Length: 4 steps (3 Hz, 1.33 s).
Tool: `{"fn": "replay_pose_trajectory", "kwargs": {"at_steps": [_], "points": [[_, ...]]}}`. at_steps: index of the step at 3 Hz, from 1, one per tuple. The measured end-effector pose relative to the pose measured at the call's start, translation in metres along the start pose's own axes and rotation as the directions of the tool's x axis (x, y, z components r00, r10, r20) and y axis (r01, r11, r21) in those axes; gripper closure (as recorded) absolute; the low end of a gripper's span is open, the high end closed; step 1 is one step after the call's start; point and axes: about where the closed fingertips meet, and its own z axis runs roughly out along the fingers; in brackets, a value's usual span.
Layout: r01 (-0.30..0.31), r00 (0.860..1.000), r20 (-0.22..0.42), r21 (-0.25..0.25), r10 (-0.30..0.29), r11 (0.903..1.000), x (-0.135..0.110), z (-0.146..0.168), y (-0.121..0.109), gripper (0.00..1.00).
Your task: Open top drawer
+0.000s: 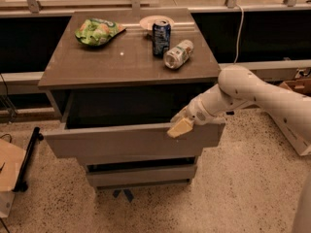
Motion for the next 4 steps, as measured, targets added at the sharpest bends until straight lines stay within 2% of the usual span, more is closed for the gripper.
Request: {"fn": "replay_pose_trajectory", "kwargs": {"at_steps": [1,2,3,4], "points": [[0.000,1.000,0.000,0.000,0.000,1.0000,0.000,0.000,0.000,0.52],[-0.036,0.999,-0.033,-0.008,0.035,0.9993,0.022,-0.012,0.016,0.21],[-0.036,0.999,-0.033,-0.008,0.036,0.9993,0.022,-0.012,0.016,0.01],[-0.111,0.991,-0.070,-0.010,0.110,0.9938,0.057,-0.032,0.046,0.00]]}}
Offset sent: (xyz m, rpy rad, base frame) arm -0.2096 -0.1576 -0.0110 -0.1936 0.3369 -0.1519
